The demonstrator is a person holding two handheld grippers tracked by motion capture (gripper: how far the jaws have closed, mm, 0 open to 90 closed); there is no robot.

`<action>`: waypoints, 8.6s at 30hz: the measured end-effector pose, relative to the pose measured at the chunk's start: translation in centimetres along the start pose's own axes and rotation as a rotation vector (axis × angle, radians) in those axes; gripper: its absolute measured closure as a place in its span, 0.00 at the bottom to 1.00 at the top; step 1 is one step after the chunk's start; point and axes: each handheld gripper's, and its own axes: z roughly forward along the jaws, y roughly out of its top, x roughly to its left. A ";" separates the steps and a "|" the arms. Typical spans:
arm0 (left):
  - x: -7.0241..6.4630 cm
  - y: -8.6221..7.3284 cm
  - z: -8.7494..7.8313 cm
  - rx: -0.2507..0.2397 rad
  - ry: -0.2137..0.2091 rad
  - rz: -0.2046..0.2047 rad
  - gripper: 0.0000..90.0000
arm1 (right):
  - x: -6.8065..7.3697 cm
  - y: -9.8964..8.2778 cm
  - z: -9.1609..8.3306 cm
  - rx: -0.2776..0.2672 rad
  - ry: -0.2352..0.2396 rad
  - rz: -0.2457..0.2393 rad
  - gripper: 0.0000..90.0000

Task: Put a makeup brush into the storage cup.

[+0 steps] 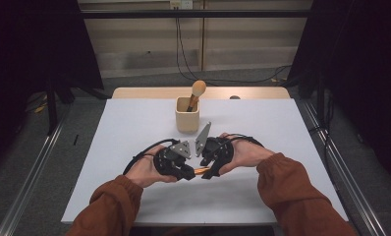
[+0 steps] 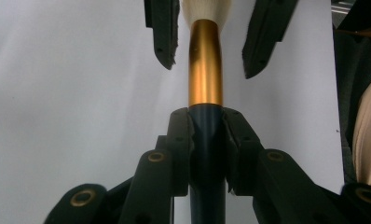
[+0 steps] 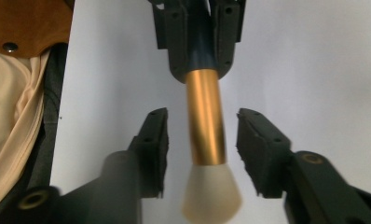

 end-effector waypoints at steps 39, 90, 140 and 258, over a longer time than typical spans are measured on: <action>0.1 -4.7 -3.3 -0.233 0.092 -0.221 0.83 | 0.3 -5.0 -1.9 -0.260 -0.125 0.269 0.07; -1.4 -6.1 -3.6 -0.616 0.136 -0.234 0.83 | 4.1 -8.9 -0.8 -0.692 -0.241 0.364 0.02; -2.9 -1.9 -2.9 -0.798 0.115 -0.126 0.83 | 4.1 -6.5 -3.2 -1.081 -0.195 0.352 0.10; -2.0 -3.1 -3.6 -0.612 0.250 -0.250 0.02 | 2.0 -6.0 -6.6 -0.892 -0.127 0.354 0.82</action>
